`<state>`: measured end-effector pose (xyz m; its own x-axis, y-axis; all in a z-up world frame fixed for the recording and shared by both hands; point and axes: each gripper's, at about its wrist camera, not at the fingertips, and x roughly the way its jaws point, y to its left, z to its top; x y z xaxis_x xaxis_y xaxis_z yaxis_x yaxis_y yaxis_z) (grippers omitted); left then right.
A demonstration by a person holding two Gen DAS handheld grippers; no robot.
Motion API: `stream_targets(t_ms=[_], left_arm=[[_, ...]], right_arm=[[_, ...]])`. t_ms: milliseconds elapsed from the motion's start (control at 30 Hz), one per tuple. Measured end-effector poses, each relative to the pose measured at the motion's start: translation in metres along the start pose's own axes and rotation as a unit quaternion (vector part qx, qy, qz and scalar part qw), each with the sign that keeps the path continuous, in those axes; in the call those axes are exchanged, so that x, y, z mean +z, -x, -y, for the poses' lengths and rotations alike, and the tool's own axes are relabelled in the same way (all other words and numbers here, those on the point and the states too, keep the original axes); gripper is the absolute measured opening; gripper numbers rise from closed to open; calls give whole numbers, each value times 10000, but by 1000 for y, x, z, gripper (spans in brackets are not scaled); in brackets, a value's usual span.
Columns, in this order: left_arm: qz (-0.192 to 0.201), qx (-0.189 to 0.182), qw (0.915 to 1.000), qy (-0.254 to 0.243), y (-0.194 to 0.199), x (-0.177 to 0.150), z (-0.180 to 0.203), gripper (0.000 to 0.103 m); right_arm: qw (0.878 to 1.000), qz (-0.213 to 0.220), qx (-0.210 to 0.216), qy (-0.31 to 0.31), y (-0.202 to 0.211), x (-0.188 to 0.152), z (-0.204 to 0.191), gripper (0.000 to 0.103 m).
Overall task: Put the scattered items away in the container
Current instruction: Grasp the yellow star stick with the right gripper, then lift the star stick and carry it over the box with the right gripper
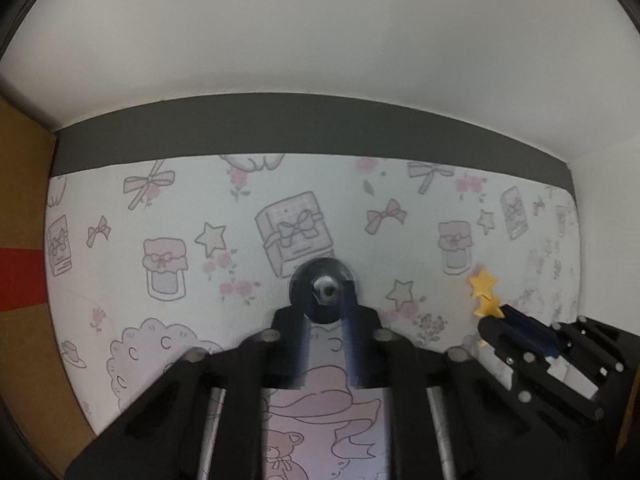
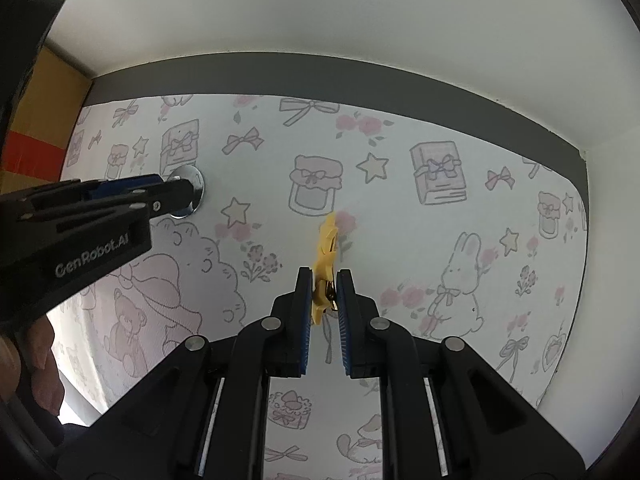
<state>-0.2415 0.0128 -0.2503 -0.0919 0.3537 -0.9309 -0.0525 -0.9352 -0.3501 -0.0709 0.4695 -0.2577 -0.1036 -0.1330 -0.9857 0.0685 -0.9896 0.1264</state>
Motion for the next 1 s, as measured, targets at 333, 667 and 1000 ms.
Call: stream_targets(t_ms=[333,667,1000], left_arm=[[88,-83,9999,-10,16,-16,4,10],[444,-104,9989,-53,78,-52,13,10],[579,-180,9982,-21,94,-88,11,10]], right_arm=[[9999,143,38,42,25,6,-16,12],[9986,487,111,153,63,-2,-31,5],[9982,593,110,63,80,-28,-31,4]])
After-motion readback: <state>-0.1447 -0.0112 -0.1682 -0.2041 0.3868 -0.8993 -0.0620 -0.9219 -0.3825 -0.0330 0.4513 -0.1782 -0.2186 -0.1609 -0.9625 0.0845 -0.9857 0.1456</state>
